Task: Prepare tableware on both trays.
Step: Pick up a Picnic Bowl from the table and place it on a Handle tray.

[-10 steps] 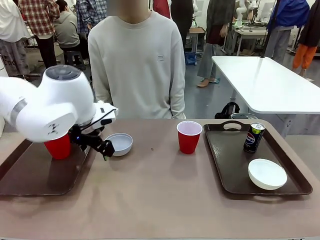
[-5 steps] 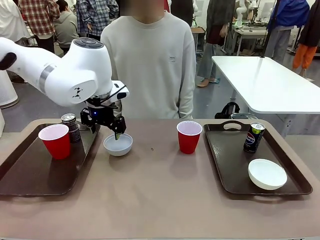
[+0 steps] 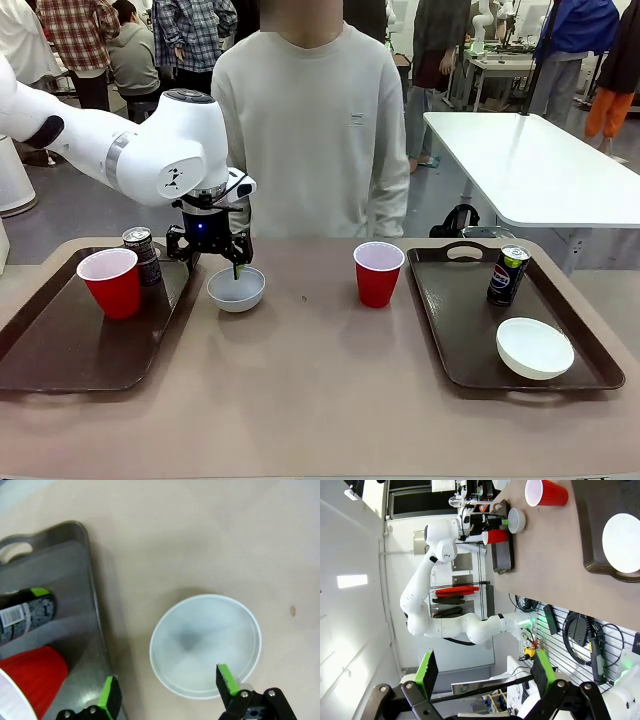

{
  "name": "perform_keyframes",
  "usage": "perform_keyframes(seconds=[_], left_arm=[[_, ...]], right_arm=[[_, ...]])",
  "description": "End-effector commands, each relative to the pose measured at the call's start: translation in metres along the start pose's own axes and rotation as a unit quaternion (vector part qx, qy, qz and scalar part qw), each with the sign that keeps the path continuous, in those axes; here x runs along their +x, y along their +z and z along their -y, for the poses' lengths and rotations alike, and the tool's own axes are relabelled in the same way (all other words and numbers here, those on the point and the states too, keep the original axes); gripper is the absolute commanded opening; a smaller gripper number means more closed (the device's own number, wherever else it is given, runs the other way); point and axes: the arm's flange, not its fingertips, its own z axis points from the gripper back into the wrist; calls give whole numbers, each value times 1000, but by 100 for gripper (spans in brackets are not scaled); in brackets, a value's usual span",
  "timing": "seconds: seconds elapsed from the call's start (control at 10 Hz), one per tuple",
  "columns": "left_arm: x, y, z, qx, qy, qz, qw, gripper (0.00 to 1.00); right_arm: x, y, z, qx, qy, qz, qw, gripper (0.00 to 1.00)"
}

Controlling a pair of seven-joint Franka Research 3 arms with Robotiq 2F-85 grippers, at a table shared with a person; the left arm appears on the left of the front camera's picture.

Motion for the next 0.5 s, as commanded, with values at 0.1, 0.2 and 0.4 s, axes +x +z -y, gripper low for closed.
perform_keyframes(seconds=[0.1,0.2,0.4], left_arm=[[17,-12,-7,-20,50,-23,998,100],[20,-23,-11,-13,51,-27,998,100],[21,-32,-17,-12,49,-34,998,94]], right_arm=[[0,-2,1,13,8,1,1000,100],[0,-2,1,13,8,1,1000,100],[0,-2,1,13,8,1,1000,100]])
